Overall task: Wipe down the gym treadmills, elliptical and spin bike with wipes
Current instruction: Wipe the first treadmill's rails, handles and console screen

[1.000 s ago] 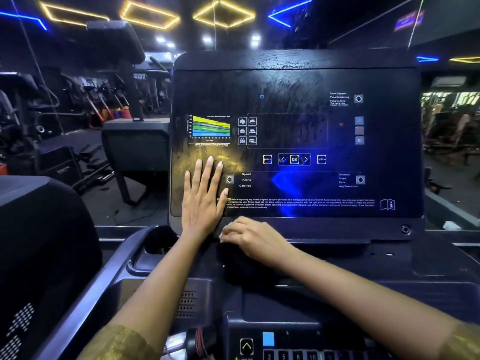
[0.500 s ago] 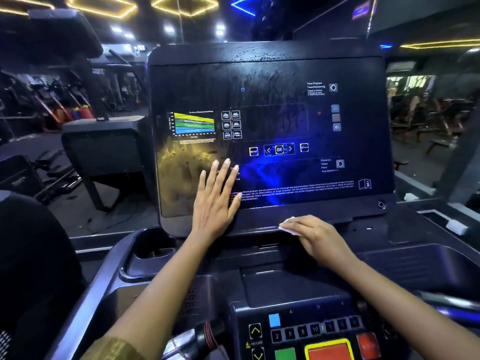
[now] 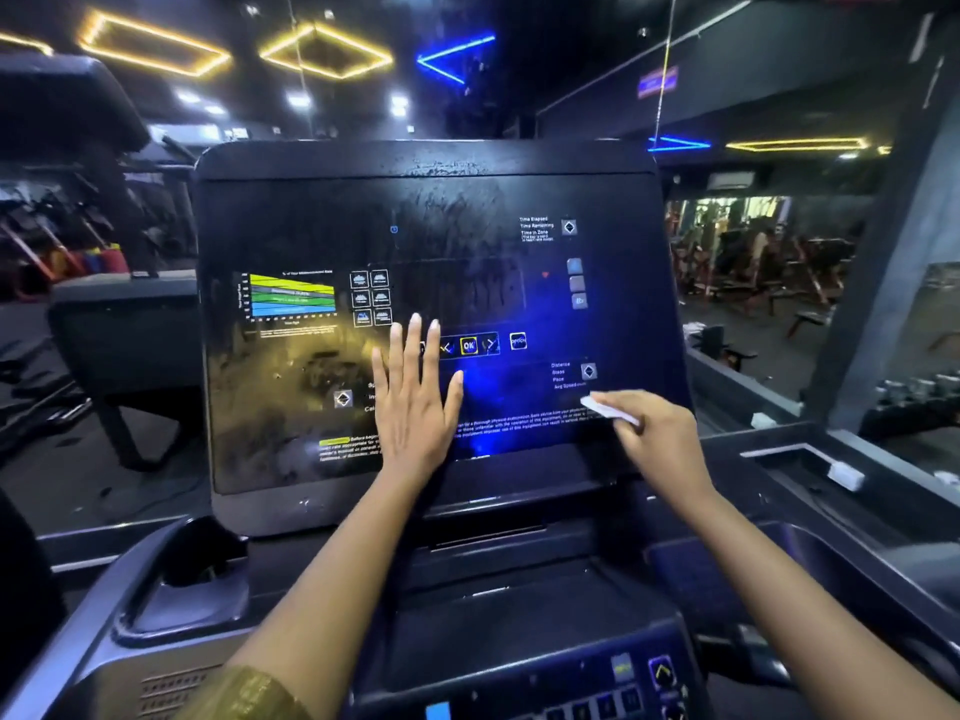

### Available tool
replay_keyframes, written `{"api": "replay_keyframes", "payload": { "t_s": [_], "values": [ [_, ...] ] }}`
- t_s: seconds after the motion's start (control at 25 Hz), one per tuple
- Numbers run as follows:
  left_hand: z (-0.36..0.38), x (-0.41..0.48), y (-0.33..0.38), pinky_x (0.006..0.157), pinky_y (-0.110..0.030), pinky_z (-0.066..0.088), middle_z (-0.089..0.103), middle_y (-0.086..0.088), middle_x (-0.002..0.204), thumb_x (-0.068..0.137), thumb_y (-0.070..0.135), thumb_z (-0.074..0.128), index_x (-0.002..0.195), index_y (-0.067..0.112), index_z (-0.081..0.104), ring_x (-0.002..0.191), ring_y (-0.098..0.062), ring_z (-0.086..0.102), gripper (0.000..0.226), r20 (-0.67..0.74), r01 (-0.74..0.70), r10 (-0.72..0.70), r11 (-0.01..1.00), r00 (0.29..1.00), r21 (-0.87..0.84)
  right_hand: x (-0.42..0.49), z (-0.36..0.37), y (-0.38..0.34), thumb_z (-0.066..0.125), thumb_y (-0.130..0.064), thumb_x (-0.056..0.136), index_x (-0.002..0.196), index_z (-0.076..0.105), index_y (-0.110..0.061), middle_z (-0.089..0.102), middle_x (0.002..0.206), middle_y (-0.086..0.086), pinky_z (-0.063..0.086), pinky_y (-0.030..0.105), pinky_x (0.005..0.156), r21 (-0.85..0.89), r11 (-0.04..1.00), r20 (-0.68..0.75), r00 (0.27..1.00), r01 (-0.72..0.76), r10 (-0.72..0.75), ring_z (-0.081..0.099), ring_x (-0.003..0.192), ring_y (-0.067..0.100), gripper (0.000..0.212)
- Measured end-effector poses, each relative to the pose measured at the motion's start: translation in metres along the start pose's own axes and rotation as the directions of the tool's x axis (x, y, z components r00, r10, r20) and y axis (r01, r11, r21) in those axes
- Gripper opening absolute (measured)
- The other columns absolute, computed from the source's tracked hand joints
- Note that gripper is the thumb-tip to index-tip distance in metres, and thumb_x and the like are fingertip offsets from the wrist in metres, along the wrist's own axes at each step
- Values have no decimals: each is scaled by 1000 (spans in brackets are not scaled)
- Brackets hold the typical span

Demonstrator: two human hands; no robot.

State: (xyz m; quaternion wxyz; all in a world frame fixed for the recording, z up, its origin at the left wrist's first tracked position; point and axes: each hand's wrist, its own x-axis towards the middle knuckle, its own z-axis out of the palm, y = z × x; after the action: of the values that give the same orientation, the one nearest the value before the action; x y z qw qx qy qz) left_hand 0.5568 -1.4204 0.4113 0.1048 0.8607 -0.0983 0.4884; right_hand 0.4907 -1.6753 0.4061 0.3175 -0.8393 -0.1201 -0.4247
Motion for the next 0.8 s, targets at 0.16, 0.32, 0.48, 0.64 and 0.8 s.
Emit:
{"api": "replay_keyframes", "payload": {
  "t_s": [0.16, 0.32, 0.48, 0.64, 0.8],
  "values": [
    [10, -2, 2, 117, -47, 9, 25, -10, 156, 97, 43, 28, 149, 10, 28, 145, -28, 15, 61, -4, 35, -34, 993, 999, 116, 80, 21, -25, 58, 12, 74, 103, 72, -7, 71, 102, 4, 41, 9, 88, 81, 977, -102, 977, 195, -187, 63, 95, 10, 38],
    [9, -1, 4, 116, -47, 10, 26, -9, 156, 97, 42, 28, 149, 11, 30, 145, -25, 16, 61, -14, 41, -40, 987, 999, 152, 170, 55, -52, 54, -4, 80, 98, 74, -10, 71, 95, 7, 55, 34, 68, -77, 925, -140, 914, 373, -380, 67, 86, 26, 28],
    [8, -2, 5, 117, -45, 7, 25, -8, 156, 98, 43, 26, 149, 10, 29, 145, -25, 15, 61, -8, 51, -50, 985, 999, 167, 152, 74, -49, 43, -12, 86, 98, 69, -13, 67, 97, 3, 51, 31, 41, -239, 757, 2, 780, 608, -626, 57, 86, 21, 29],
    [8, -2, 4, 117, -44, 7, 25, -9, 156, 99, 46, 20, 149, 10, 29, 145, -25, 16, 62, -7, 49, -48, 981, 999, 187, 57, 68, -23, 48, -5, 91, 103, 65, -12, 63, 99, 2, 46, 27, 40, -195, 554, 217, 587, 809, -780, 48, 80, 15, 23],
    [8, -2, 4, 117, -45, 8, 25, -9, 156, 98, 43, 26, 149, 10, 28, 145, -26, 17, 61, -15, 48, -46, 978, 999, 201, 12, 57, 1, 30, -12, 103, 100, 70, -12, 67, 99, 0, 47, 24, 44, -89, 427, 250, 435, 900, -865, 55, 84, 15, 40]
  ]
}}
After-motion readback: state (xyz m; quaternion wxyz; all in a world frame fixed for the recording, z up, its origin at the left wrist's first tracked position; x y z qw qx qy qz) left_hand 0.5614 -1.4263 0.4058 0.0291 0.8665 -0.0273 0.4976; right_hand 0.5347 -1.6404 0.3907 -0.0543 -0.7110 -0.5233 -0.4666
